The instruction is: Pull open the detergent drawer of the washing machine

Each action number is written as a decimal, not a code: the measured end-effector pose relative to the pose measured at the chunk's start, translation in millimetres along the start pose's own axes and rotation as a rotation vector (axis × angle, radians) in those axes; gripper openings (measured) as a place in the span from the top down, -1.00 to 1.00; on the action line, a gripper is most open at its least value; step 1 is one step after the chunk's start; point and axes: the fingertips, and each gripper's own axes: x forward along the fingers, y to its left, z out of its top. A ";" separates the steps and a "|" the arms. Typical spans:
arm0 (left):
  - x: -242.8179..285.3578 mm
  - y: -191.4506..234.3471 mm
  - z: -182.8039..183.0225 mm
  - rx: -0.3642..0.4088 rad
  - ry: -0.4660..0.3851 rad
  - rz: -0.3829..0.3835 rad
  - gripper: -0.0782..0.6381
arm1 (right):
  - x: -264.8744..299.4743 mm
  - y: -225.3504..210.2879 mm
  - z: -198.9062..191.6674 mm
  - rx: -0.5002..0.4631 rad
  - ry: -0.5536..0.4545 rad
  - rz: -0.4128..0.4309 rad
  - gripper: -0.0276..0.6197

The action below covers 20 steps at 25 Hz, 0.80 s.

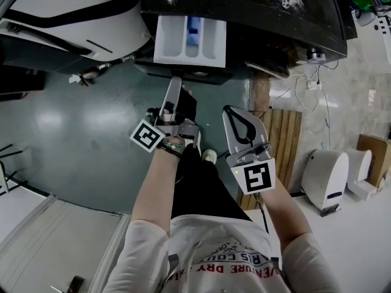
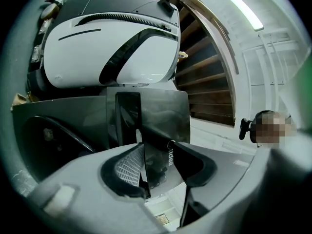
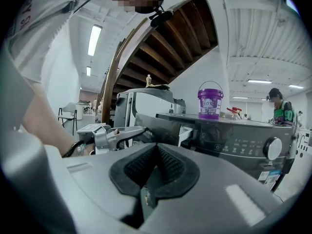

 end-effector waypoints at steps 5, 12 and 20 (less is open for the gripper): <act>-15.2 -5.6 -3.3 0.010 0.000 0.006 0.25 | -8.4 5.4 0.7 -0.001 -0.008 -0.002 0.92; -25.3 -6.6 -6.7 0.011 -0.018 0.024 0.33 | -19.9 10.6 -1.0 -0.004 -0.010 0.004 0.92; -34.6 1.9 -6.9 0.053 -0.023 0.122 0.09 | -38.2 23.5 -4.2 -0.003 -0.002 0.015 0.91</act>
